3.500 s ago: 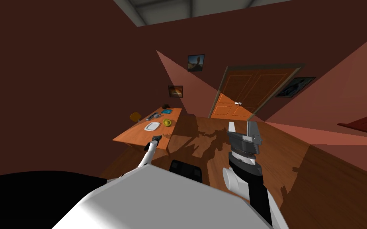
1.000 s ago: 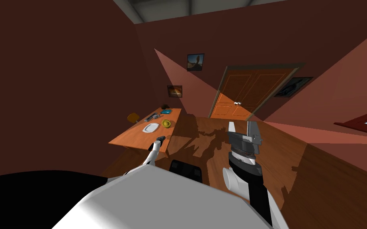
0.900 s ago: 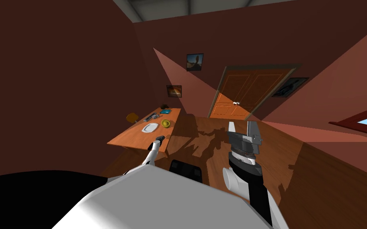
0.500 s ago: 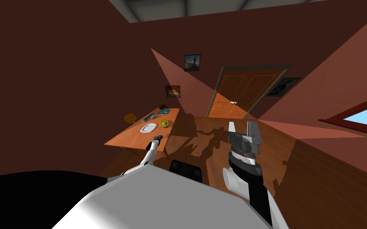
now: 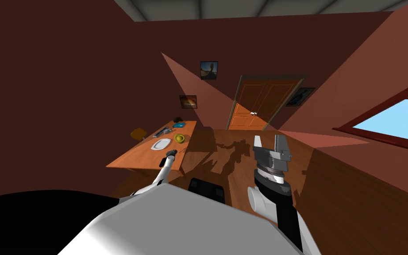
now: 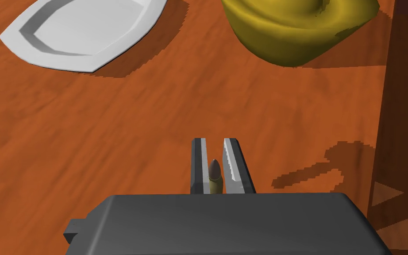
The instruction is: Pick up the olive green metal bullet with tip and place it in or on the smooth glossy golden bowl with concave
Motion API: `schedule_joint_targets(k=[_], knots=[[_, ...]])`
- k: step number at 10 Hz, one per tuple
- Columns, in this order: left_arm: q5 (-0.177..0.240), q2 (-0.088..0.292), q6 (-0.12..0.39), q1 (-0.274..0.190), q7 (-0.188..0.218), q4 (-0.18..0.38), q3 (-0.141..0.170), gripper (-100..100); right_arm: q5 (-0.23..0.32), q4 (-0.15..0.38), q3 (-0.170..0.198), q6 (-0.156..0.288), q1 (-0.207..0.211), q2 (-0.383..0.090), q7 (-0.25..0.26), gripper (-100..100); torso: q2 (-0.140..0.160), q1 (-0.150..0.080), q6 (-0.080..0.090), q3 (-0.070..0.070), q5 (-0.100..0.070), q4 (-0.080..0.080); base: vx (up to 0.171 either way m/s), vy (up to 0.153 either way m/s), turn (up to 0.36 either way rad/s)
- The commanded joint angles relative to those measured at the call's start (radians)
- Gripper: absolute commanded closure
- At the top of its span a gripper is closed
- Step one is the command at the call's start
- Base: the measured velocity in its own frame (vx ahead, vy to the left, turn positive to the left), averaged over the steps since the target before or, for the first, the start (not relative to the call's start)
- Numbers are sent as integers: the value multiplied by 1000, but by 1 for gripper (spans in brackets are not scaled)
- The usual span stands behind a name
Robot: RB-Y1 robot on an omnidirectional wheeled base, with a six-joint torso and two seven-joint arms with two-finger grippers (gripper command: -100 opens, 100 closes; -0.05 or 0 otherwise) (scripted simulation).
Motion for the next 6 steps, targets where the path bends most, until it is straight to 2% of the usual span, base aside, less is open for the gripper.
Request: schedule_joint_targets(k=[1, 2, 4, 5, 6], knots=[[-7, 22, -24, -17, 29, 27, -4, 100, 0, 0, 0, 0, 0, 0, 0, 0, 0, 0, 0, 0, 0, 0, -1, 8, -51], [-7, 22, -24, -17, 29, 27, -4, 100, 0, 0, 0, 0, 0, 0, 0, 0, 0, 0, 0, 0, 0, 0, 0, 0, 0], [-35, 43, -75, -10, 84, 32, -2, 100, 0, 0, 0, 0, 0, 0, 0, 0, -1, 0, 0, -1, 0, 0, 3, 8, -148], [-35, 43, -75, -10, 92, 32, -2, 100, 0, 0, 0, 0, 0, 0, 0, 0, -1, 1, 1, 0, 0, 0, 5, 18, -64], [-51, 53, -102, -7, 126, 35, -1, 100, 0, 0, 0, 0, 0, 0, 0, 0, -1, 1, 0, -1, 0, 0, 10, 17, -114]])
